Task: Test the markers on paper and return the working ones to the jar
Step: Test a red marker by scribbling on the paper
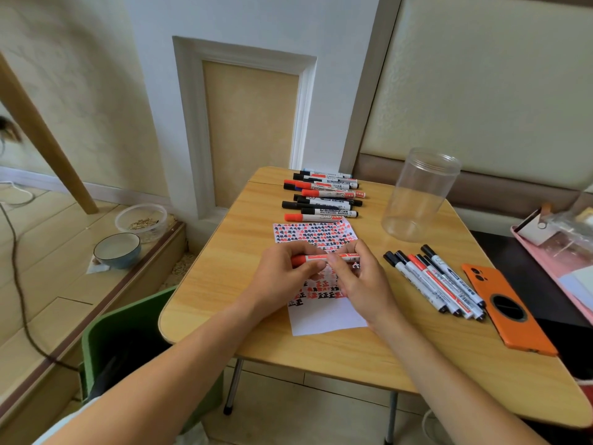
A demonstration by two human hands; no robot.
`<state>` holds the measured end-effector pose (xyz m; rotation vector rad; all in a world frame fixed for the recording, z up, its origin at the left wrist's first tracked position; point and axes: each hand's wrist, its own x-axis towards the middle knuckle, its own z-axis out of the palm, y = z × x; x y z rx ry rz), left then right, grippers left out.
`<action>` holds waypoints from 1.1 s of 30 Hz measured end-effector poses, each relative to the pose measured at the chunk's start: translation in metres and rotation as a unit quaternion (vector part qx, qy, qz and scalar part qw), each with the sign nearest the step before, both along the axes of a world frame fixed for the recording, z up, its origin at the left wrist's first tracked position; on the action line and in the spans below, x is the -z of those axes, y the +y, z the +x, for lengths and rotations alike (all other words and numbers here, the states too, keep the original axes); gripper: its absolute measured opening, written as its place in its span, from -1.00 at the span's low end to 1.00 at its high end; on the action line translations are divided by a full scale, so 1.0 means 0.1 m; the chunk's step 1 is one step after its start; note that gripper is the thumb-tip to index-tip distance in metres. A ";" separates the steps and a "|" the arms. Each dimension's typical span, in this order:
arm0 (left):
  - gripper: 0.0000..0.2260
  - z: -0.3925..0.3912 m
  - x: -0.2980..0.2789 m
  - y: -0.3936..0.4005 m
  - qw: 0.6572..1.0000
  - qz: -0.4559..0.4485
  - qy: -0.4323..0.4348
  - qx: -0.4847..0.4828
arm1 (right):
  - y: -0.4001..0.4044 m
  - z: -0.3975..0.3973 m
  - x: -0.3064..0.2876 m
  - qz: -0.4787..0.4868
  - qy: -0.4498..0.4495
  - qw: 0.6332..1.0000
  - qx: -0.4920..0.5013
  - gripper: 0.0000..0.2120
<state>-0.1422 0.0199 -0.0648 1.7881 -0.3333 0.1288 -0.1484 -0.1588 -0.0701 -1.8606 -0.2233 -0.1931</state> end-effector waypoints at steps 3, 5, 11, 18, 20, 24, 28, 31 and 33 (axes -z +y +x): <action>-0.90 -0.04 -0.01 -0.03 0.999 0.028 -0.017 -0.025 | 0.00 0.01 0.00 -0.003 0.006 1.000 0.003 -0.84; -0.86 -0.03 -0.03 -0.02 0.993 0.088 -0.052 -0.053 | 0.00 0.00 -0.01 0.001 0.011 1.000 0.010 -0.85; -0.81 -0.01 -0.11 0.20 0.920 0.328 -0.186 -0.105 | 0.04 -0.02 -0.02 -0.117 -0.002 0.993 0.017 -0.72; -0.89 -0.16 -0.29 0.78 0.917 0.319 -0.175 -0.161 | 0.00 0.08 -0.18 -0.210 -0.061 0.975 0.030 -0.59; -0.89 -0.20 -0.29 1.03 0.910 0.319 -0.164 -0.209 | -0.02 0.13 -0.10 -0.335 -0.068 0.940 -0.003 -0.54; -0.93 -0.26 -0.17 1.58 0.881 0.335 -0.109 -0.315 | 0.12 0.17 0.03 -0.399 -0.051 0.913 -0.069 -0.58; -0.89 -0.28 0.09 2.16 0.841 0.417 0.031 -0.343 | 0.20 0.19 0.05 -0.398 -0.056 0.914 -0.057 -0.61; -0.86 -0.28 0.34 2.49 0.818 0.463 0.182 -0.289 | 0.19 0.20 0.08 -0.399 -0.063 0.913 -0.057 -0.62; -0.87 -0.28 0.49 2.59 0.815 0.466 0.249 -0.238 | 0.19 0.22 0.09 -0.400 -0.068 0.912 -0.056 -0.62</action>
